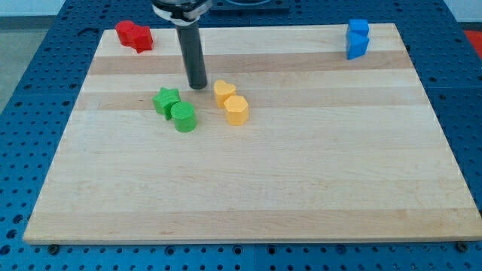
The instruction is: Push yellow heart a bit right
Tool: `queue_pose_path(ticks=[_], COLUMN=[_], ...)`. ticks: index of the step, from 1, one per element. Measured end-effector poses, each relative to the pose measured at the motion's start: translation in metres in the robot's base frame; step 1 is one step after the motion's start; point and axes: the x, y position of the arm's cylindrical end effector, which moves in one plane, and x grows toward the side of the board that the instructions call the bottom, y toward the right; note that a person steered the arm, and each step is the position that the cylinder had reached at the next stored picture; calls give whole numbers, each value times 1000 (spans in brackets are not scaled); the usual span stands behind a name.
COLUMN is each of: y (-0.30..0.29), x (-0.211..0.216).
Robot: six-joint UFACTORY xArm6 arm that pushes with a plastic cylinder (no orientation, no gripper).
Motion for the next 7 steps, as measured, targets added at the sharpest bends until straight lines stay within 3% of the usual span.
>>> queue_pose_path(ticks=[4, 7], y=[-3, 37], x=[17, 17])
